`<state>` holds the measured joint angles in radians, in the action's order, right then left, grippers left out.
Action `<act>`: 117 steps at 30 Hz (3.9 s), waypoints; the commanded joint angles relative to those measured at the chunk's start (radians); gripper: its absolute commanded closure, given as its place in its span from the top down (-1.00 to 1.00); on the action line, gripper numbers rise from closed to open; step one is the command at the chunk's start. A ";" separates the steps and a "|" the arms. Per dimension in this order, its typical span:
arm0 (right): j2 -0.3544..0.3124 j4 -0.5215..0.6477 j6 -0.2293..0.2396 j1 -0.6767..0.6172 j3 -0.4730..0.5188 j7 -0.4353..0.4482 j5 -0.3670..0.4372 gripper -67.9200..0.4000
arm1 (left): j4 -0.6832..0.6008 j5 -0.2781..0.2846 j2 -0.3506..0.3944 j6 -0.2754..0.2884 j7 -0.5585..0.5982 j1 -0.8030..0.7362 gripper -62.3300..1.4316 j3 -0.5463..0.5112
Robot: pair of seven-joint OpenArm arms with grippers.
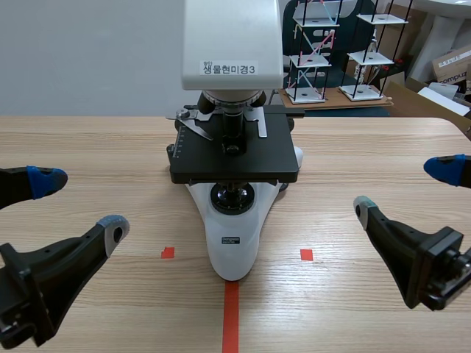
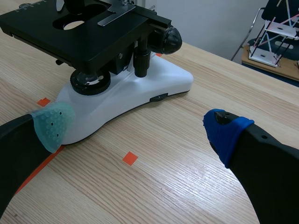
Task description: Point at the eyepiece
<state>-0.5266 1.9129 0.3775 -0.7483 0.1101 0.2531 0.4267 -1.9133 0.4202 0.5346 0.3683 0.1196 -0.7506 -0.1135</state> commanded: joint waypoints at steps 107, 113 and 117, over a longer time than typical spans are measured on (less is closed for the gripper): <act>-0.110 -0.151 0.017 1.149 -0.366 -0.554 0.330 -0.98 | -0.011 0.006 -0.002 0.001 0.011 0.000 0.87 -0.006; -0.104 -0.167 0.020 1.173 -0.407 -0.562 0.344 -0.98 | -0.011 0.006 -0.002 0.001 0.011 0.000 0.87 -0.006; -0.096 -0.167 0.019 1.172 -0.407 -0.562 0.344 -0.98 | -0.011 0.006 -0.002 0.001 0.011 0.000 0.87 -0.006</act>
<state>-0.6231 1.7332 0.4038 0.4152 -0.3153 -0.3168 0.7609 -1.9133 0.4198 0.5346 0.3683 0.1196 -0.7506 -0.1135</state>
